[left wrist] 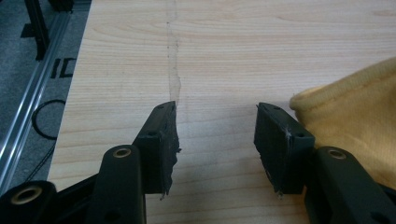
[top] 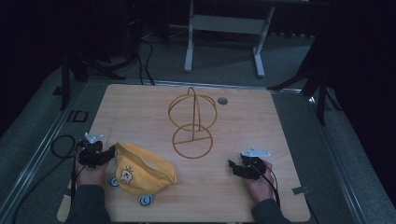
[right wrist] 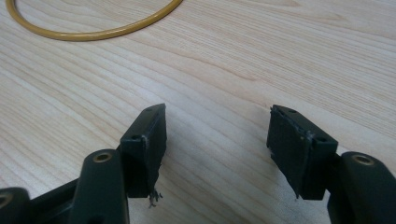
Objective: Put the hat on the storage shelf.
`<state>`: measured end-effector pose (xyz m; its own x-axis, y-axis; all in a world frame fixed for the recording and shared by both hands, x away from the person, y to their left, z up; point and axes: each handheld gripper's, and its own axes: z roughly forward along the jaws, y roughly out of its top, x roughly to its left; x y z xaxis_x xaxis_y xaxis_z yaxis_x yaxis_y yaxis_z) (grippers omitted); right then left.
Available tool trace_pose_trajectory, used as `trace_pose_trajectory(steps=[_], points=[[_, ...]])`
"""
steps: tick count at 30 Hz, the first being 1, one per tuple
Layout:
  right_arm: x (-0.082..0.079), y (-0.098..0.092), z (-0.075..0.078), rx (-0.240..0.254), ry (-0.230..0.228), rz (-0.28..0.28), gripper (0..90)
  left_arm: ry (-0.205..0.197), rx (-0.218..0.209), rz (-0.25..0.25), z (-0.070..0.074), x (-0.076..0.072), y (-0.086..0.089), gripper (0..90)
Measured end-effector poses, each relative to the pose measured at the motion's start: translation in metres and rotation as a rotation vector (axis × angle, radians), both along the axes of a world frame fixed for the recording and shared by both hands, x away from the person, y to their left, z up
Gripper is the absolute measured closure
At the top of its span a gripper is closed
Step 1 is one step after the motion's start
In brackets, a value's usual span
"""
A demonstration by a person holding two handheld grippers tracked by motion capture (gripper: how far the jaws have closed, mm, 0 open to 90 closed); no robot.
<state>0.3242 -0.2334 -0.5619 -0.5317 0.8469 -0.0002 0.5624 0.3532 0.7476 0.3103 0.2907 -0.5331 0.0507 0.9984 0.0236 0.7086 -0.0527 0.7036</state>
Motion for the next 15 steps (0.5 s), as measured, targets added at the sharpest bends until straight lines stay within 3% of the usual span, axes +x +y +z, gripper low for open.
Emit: trace_pose_trajectory(steps=[8,11,15], points=[[0.0,0.0,0.0,-0.001,0.001,0.0,35.7,0.0,0.02,-0.032,0.006,-0.005,-0.003,50.2],[0.0,0.0,0.0,-0.001,0.001,-0.001,35.6,0.004,0.007,-0.048,0.008,-0.01,-0.001,51.3],[0.0,0.0,0.0,-0.001,0.001,-0.001,35.5,0.032,0.014,-0.084,0.008,-0.017,0.002,53.0]])
